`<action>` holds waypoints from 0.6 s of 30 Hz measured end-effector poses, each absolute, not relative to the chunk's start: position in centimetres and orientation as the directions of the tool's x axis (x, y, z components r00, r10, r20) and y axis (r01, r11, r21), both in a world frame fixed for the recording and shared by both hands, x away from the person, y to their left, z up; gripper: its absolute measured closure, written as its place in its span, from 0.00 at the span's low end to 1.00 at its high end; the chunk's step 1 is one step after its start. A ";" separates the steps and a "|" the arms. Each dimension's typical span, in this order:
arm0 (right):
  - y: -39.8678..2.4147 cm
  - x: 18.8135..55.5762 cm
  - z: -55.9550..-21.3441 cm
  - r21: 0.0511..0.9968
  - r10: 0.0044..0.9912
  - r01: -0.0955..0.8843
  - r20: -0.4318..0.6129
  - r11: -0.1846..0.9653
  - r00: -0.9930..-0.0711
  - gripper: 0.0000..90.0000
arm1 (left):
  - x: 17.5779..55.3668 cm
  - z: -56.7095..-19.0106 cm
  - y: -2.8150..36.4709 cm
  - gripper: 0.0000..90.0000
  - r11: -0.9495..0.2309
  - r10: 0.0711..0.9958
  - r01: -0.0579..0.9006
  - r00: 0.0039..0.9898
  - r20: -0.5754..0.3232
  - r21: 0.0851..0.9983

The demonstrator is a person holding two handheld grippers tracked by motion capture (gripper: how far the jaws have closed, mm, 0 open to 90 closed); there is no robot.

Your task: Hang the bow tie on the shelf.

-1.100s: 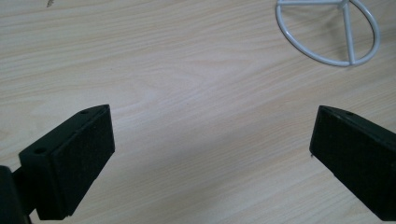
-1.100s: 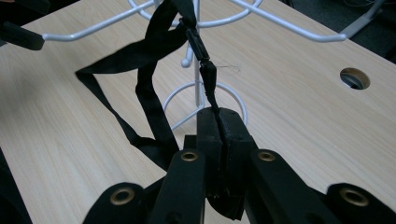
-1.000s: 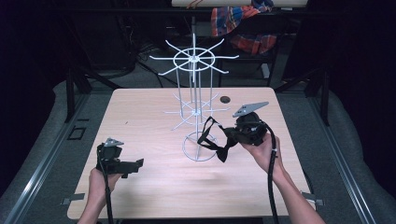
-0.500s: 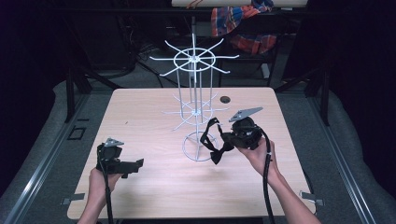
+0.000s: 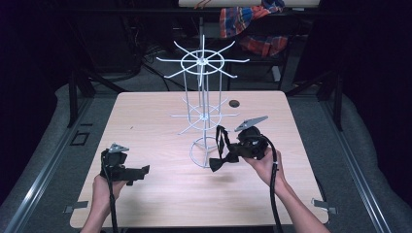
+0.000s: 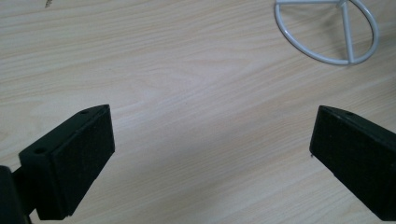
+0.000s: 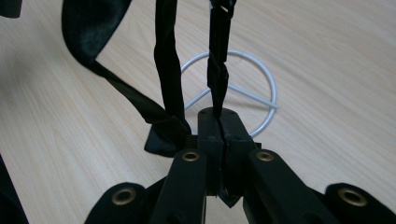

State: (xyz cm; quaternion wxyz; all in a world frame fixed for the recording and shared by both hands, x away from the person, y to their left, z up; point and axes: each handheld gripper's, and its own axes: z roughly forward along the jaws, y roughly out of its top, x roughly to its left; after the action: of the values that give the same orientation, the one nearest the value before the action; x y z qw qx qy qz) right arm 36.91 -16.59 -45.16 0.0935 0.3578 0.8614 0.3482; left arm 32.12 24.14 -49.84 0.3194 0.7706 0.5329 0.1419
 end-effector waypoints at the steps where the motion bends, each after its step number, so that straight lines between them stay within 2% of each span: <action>1: -16.5 36.9 -45.3 0.666 0.684 0.555 0.092 0.498 -0.724 0.99 | 32.1 -49.8 24.1 0.00 -0.229 0.911 0.731 0.393 -0.122 0.643; 11: -16.6 37.1 -45.8 0.655 0.681 0.569 0.111 0.498 -0.724 0.98 | 32.1 -49.9 24.1 0.00 -0.231 0.911 0.729 0.395 -0.119 0.644; 18: -17.1 37.1 -45.4 0.662 0.683 0.570 0.118 0.487 -0.721 0.93 | 32.1 -49.9 24.1 0.00 -0.229 0.911 0.730 0.393 -0.121 0.644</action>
State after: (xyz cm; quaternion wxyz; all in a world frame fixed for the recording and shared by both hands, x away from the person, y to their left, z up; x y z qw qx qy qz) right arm 37.11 -17.07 -45.41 0.0808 0.3648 0.8585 0.3512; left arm 32.13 24.10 -49.87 0.3194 0.7711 0.5323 0.1418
